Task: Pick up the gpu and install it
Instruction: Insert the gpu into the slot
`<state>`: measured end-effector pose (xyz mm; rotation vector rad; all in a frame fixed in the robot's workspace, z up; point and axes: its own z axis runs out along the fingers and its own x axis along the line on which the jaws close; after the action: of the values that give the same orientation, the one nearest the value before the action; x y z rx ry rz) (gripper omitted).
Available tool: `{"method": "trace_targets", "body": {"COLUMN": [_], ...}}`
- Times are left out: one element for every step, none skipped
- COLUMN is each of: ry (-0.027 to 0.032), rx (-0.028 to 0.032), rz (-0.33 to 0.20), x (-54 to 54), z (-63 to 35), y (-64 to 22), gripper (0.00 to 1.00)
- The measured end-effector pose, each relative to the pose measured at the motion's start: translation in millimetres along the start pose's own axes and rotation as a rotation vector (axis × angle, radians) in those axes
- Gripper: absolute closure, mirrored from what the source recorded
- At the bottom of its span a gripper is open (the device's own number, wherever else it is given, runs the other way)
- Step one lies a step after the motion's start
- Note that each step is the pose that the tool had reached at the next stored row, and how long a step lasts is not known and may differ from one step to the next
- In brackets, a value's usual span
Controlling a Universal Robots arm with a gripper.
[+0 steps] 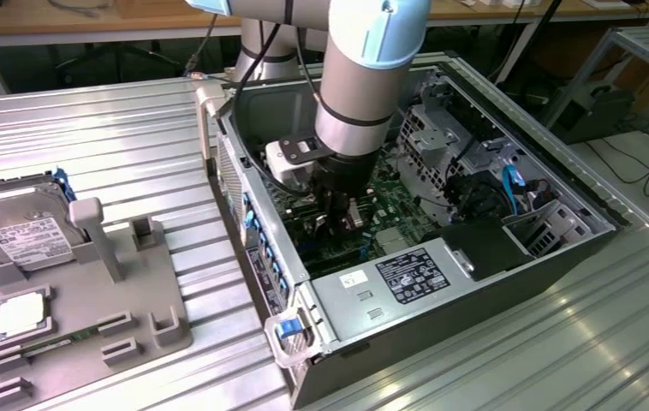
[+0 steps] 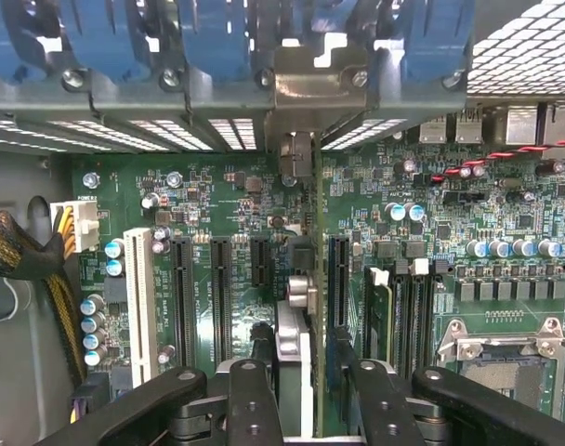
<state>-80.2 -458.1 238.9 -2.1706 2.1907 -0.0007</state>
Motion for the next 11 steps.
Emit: {"method": "trace_targets", "body": {"ry": [0.0000,0.0002,0.0001,0.0001,0.0001,0.0000,0.0000,0.0001,0.0001,0.0000,0.0000], "rx": [0.0000,-0.0001,-0.0001,0.0000,-0.0001,0.0000,0.0000,0.0000,-0.0004,-0.0010,-0.0011], "rz": [0.000,0.000,0.000,0.000,0.000,0.000,0.000,0.000,0.000,0.000,0.000], "x": [0.0,0.0,-0.1,-0.1,0.0,0.0,0.0,-0.3,-1.6,-2.0,-2.1], "z": [-0.3,-0.5,-0.6,-0.7,-0.8,-0.8,-0.9,-0.9,-1.1,-1.1,-1.1], "y": [-0.4,-1.5,-3.6,-5.9,-7.0,-7.4,-7.5,-7.6,-7.6,-7.7,-7.6], "gripper": [0.64,0.64,0.64,0.64,0.64,0.64,0.64,0.64,0.64,0.64,0.64]}}
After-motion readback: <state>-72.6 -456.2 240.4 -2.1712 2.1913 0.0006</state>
